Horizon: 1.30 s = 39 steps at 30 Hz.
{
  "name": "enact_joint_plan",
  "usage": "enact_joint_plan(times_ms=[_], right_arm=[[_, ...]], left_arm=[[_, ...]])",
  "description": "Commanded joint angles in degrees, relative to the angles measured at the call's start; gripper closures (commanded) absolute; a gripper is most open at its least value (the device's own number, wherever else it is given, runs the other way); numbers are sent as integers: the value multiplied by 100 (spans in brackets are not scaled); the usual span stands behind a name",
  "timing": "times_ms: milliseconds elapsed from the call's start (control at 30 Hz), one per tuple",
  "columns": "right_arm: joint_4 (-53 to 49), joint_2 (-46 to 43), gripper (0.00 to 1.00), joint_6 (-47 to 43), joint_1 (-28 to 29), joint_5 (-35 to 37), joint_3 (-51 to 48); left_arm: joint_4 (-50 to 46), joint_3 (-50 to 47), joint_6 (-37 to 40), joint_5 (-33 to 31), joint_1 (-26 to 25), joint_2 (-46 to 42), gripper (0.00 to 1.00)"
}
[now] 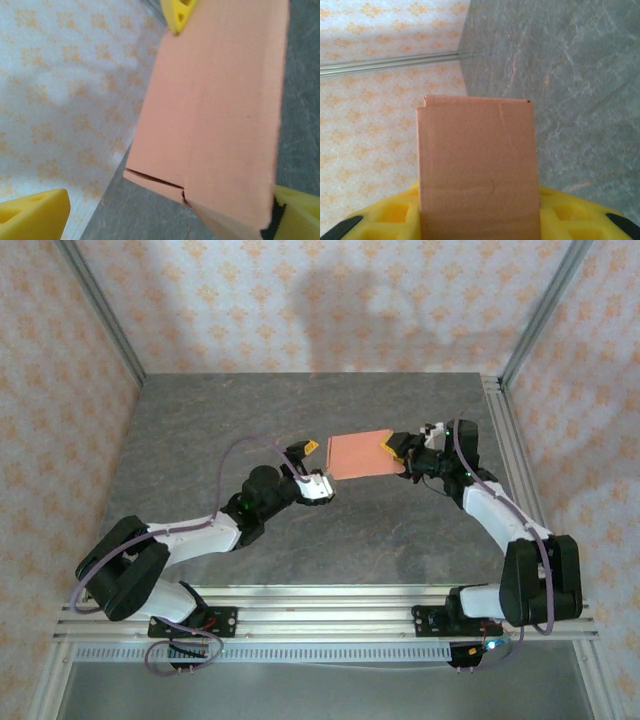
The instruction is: Fold the paper box
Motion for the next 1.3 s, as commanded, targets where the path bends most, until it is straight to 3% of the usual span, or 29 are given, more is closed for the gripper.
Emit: enact_joint_plan(times_ms=[0,300,567,867,1267], right_arm=[[-207,-276,60,470,-40,-371,-99],[318,-528,64,1687,-53,-753,-341],[-1209,-895,67,1030,-207,-845,-130],[-1263,-937,72,1061,-211,-946,-129],[-1474,-992,72,936,-200,-965,-155]], left_arm=[[266,-80,-207,666,92,-157,6],[136,-49,-125,1210,185,-247,7],[17,-46,-328,1775,370,-404,10],[-858,197,-44,2164,322,-711,22],[-1159,521,55,2285,190,-440,26]])
